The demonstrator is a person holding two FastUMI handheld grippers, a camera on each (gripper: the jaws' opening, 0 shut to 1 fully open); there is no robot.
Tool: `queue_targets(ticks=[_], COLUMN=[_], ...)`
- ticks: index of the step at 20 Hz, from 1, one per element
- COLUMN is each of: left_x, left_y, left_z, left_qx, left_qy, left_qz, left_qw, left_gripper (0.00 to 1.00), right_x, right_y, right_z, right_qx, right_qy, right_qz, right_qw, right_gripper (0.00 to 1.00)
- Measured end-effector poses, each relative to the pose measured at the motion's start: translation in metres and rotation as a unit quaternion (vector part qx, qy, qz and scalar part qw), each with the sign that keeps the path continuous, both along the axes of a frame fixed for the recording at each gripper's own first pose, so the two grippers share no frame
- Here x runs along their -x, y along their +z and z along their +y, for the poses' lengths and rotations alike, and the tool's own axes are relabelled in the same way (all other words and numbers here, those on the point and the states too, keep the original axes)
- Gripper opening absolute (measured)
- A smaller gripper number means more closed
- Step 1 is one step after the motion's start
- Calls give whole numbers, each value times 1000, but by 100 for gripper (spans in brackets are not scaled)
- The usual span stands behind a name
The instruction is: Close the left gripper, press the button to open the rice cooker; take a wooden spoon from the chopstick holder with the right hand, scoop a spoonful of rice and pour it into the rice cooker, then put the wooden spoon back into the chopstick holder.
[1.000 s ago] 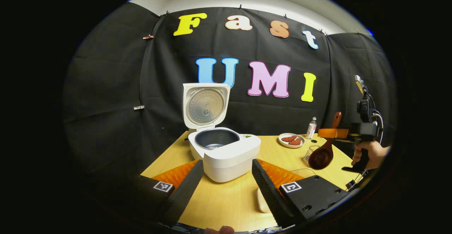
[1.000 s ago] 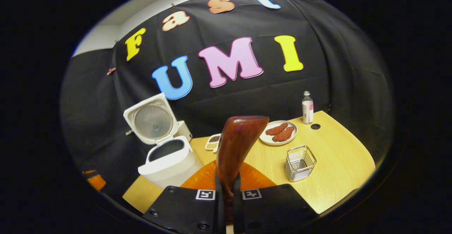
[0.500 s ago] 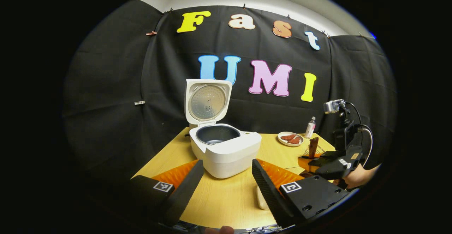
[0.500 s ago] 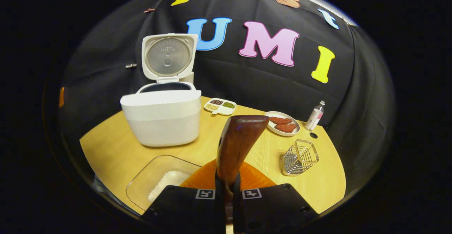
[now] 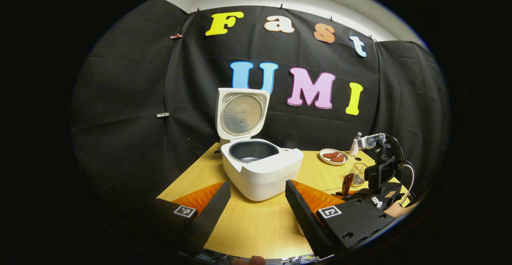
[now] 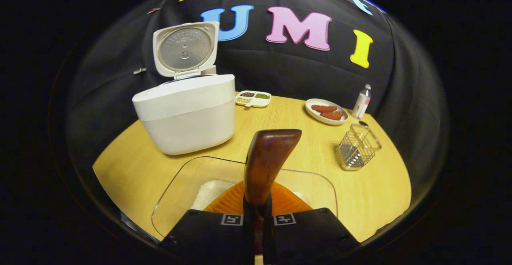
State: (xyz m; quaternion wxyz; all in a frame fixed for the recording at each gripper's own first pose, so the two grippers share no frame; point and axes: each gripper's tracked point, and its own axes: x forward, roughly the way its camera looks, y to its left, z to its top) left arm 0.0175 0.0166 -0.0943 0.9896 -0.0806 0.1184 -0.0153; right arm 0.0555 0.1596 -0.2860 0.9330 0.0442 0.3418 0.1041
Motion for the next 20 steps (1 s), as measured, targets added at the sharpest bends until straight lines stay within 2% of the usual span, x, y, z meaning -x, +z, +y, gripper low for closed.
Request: queue_targets(ticks=[3, 5, 11, 15, 20], left_x=[3, 5, 7, 8, 10], left_y=[-3, -2, -1, 1, 2], left_z=[4, 3, 1, -1, -4], left_qx=[-1, -1, -5, -7, -6], left_qy=[2, 3, 1, 0, -4], left_qz=[1, 0, -1, -5, -6], left_qw=[1000, 1000, 1000, 1000, 1000], left_gripper=[95, 95, 95, 95, 95], right_x=[-2, -5, -8, -12, -16], right_y=[-5, -9, -3, 7, 27], right_z=[1, 0, -13, -31, -52], right_qx=[-72, -123, -255, -298, -372], right_qy=[-45, -70, -129, -151, -192], right_qz=[32, 50, 70, 60, 51], right_qw=[996, 989, 956, 941, 907], right_gripper=[13, 13, 13, 13, 12])
